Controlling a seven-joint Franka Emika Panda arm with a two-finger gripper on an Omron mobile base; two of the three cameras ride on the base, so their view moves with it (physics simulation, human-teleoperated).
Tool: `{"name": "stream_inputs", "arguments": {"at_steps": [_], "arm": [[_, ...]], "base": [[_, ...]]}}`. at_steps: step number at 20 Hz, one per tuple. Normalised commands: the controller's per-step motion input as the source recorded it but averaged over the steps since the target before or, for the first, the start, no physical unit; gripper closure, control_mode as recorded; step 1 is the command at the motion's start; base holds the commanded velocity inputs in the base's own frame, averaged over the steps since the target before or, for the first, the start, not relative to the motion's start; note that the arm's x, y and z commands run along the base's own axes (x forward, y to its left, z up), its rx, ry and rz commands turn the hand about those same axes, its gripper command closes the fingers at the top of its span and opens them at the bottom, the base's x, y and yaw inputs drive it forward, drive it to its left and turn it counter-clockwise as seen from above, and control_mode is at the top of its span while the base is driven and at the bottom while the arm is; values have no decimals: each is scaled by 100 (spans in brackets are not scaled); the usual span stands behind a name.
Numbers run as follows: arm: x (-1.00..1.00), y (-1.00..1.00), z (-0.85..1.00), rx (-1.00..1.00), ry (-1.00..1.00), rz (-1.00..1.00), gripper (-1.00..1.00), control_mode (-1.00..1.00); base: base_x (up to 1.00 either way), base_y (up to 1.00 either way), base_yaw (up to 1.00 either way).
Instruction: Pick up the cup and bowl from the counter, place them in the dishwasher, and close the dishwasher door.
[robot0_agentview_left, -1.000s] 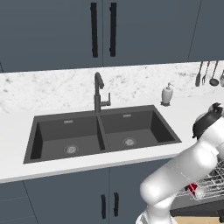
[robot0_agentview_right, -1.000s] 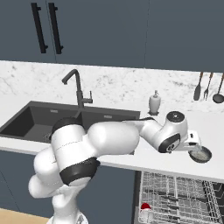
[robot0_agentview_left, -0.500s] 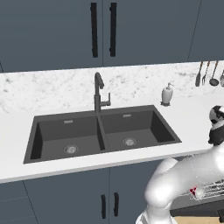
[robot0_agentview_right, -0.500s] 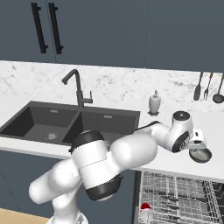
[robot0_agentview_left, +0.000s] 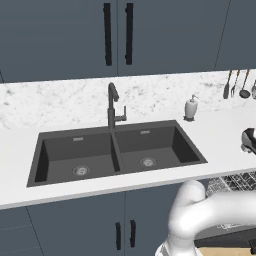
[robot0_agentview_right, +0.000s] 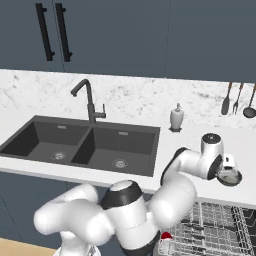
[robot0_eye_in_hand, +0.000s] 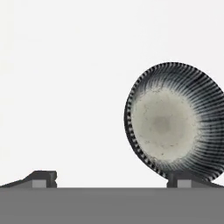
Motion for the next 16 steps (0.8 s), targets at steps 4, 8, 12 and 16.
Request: {"name": "stream_inputs", "arguments": {"at_steps": [4,8,12,16], "arm": [[33,-20,-13,0,-1,6,-100,-100],[34,-3,0,0,-1,9,-100,-100],[30,-19,-1,0,1,14,-100,-100],[22,-49,-1,3,4,18,-100,-100]], "base": [[0,0,0],[0,0,0],[0,0,0],[0,0,0]]}}
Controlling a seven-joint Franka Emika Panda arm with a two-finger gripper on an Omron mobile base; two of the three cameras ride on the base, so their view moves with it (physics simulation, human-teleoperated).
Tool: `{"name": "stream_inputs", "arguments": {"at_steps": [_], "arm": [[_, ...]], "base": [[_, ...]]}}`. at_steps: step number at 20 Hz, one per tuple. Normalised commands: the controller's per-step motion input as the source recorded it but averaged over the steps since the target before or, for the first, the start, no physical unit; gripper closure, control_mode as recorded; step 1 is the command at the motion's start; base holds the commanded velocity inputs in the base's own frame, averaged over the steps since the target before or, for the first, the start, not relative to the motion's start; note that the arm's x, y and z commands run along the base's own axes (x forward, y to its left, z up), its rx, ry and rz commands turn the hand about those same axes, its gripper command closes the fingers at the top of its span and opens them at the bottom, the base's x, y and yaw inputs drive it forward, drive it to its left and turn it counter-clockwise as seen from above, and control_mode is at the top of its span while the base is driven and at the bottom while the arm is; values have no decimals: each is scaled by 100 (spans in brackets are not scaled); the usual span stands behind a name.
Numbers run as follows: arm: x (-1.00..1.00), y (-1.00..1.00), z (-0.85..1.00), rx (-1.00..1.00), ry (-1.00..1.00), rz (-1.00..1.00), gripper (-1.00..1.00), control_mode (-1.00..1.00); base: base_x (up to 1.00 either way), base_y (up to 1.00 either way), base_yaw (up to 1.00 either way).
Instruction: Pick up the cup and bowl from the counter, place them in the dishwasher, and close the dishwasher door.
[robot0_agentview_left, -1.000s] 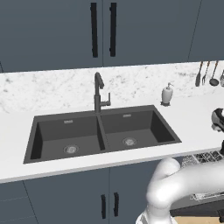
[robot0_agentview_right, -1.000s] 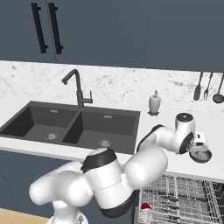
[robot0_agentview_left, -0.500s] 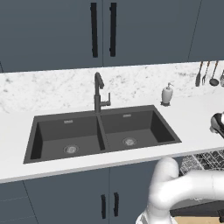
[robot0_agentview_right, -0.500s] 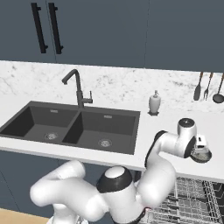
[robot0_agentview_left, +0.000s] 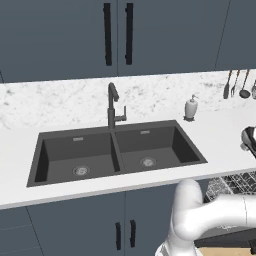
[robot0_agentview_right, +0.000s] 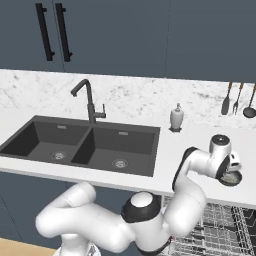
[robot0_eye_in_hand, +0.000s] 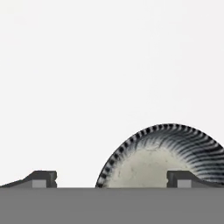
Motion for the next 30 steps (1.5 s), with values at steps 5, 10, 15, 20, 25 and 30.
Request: {"name": "stream_inputs", "arguments": {"at_steps": [5,10,15,20,25,30], "arm": [[7,-28,-15,1,4,14,100,-100],[-7,-1,-28,0,2,5,100,-100],[-48,15,-27,0,0,0,100,-100],[-68,70,-6,0,-7,0,100,-100],[-90,100,-48,2,-40,1,100,-100],[-100,51,14,0,-3,0,100,-100]], "base": [[0,0,0],[0,0,0],[0,0,0],[0,0,0],[0,0,0],[0,0,0]]}}
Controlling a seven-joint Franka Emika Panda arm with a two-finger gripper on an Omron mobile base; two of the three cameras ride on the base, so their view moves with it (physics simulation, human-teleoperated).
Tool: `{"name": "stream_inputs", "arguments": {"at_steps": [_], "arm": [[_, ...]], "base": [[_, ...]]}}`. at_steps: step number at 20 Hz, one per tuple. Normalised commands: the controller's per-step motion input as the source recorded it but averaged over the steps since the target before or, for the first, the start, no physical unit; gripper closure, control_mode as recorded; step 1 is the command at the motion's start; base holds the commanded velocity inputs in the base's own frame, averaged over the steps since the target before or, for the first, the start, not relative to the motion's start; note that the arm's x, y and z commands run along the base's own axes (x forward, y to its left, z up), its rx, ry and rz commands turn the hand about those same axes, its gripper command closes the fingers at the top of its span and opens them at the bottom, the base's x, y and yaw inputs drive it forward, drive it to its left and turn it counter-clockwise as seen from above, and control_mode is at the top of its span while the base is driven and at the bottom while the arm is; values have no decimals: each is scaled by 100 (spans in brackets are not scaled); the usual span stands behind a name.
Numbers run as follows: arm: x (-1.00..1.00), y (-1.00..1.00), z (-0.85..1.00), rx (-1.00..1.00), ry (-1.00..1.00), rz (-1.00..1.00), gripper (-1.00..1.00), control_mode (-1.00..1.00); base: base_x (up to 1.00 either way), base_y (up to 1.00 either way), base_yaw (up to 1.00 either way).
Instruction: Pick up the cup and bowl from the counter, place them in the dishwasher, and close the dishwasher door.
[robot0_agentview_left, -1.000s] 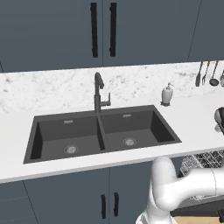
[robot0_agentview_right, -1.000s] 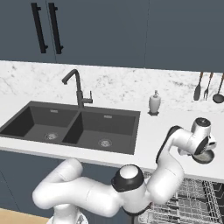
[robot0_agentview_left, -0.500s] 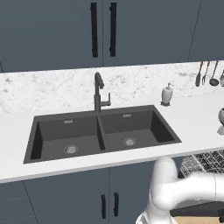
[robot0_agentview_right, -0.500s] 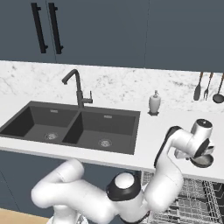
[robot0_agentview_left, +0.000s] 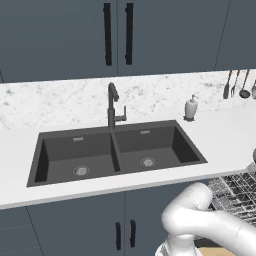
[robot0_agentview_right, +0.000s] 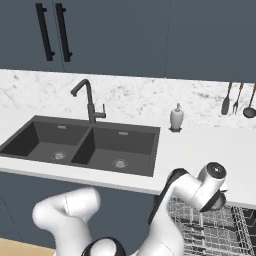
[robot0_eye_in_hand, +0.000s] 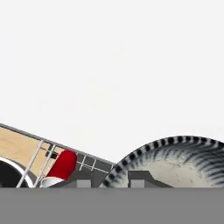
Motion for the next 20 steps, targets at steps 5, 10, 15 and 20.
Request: {"name": "stream_inputs", "arguments": {"at_steps": [5,10,15,20], "arm": [[-100,38,21,-5,40,7,100,-100],[-100,3,-2,-3,14,48,100,-100],[-82,0,-2,0,-3,69,100,-100],[-47,9,-24,0,-22,65,100,-100]], "base": [[0,0,0],[0,0,0],[0,0,0],[0,0,0]]}}
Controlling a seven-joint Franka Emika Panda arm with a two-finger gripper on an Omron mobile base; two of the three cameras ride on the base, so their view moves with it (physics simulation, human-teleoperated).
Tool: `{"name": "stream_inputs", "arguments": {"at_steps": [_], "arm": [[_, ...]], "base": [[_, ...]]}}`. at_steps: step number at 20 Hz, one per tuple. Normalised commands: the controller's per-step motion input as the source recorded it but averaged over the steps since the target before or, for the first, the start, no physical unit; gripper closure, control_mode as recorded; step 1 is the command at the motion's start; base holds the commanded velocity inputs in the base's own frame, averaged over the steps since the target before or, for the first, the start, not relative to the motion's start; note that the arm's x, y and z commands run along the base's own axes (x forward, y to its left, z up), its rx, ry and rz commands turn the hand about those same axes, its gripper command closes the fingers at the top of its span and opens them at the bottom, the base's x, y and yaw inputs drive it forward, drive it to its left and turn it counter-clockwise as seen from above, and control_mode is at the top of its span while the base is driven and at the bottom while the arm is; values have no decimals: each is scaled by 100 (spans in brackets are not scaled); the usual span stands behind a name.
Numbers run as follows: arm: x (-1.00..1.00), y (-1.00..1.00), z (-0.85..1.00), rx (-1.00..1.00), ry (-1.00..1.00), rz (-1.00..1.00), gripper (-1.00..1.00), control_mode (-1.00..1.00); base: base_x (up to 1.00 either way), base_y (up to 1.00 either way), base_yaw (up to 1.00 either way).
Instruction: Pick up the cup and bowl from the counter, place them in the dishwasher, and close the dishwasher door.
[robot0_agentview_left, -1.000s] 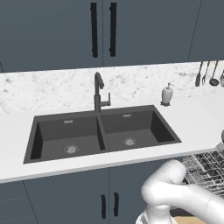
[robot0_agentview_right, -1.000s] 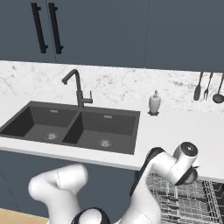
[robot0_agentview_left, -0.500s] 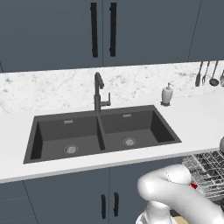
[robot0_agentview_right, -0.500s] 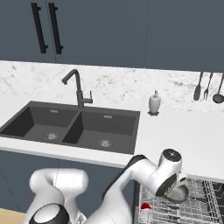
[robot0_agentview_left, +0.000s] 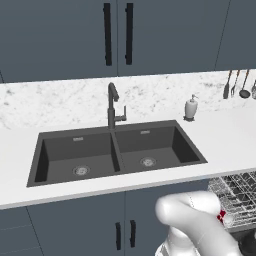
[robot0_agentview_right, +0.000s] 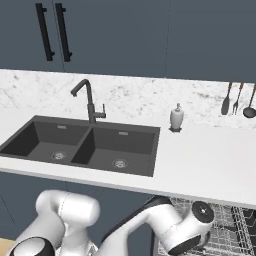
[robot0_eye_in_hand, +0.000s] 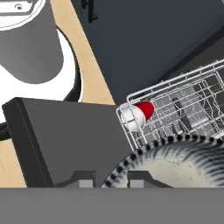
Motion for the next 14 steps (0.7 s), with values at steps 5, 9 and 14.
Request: {"name": "stream_inputs", "arguments": {"at_steps": [5,9,14], "arm": [[1,19,-45,11,-39,29,100,-100],[47,19,-21,14,-13,10,100,-100],[54,-9,-10,15,2,8,100,-100]], "base": [[0,0,0],[0,0,0],[0,0,0]]}}
